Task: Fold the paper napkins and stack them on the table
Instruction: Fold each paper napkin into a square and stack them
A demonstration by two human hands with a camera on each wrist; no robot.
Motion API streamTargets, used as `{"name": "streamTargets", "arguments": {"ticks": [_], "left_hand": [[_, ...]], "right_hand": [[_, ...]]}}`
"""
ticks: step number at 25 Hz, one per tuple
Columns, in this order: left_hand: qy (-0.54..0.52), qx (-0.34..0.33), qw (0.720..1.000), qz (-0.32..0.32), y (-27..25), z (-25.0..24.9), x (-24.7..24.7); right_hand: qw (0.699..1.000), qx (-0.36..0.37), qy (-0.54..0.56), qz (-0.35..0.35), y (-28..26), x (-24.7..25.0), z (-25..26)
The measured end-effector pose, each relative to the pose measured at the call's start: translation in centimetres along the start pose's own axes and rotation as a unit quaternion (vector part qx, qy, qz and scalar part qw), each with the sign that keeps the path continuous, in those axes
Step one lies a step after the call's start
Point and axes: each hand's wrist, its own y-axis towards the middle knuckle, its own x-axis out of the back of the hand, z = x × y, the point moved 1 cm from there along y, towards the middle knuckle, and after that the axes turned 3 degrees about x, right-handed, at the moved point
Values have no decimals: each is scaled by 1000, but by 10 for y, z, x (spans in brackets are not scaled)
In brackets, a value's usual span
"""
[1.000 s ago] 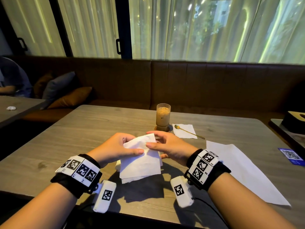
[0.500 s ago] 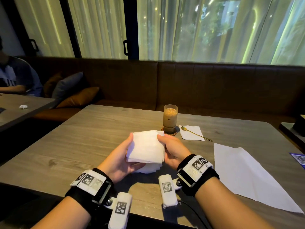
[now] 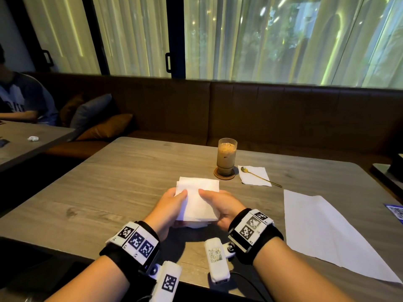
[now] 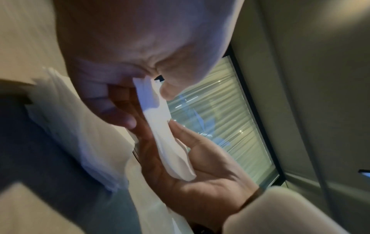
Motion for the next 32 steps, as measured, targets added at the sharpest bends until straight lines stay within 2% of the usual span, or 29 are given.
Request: {"name": "streamTargets", "arguments": {"ticks": [3, 9, 15, 18, 22, 24, 25, 27, 28, 30, 32], "left_hand": [[47, -22, 998, -35, 9, 4, 11], [84, -43, 991, -98, 19, 3, 29], [192, -53, 975, -100, 32, 5, 46], [278, -50, 955, -86, 38, 0, 48], [436, -76, 893, -88, 40, -7, 43], [522, -119, 838, -106, 37, -7, 35], [561, -154, 806, -110, 35, -8, 29], [624, -206, 751, -67, 28, -10, 16], [654, -211, 725, -32, 25, -10, 9], [707, -180, 683, 31, 26, -6, -2], [730, -133, 666, 74, 29, 0, -8]], "right_hand": [[993, 45, -100, -36, 9, 4, 6], [983, 69, -159, -59, 18, 8, 12], [961, 64, -253, -95, 33, 7, 2], [953, 54, -280, -104, 32, 8, 1], [945, 56, -303, -110, 33, 11, 2], [933, 79, -330, -118, 32, 14, 5], [916, 99, -369, -125, 31, 17, 7], [873, 134, -449, -134, 29, 20, 11], [862, 146, -467, -132, 26, 21, 12], [858, 146, -479, -117, 22, 26, 14], [859, 128, -488, -92, 13, 38, 20]]}}
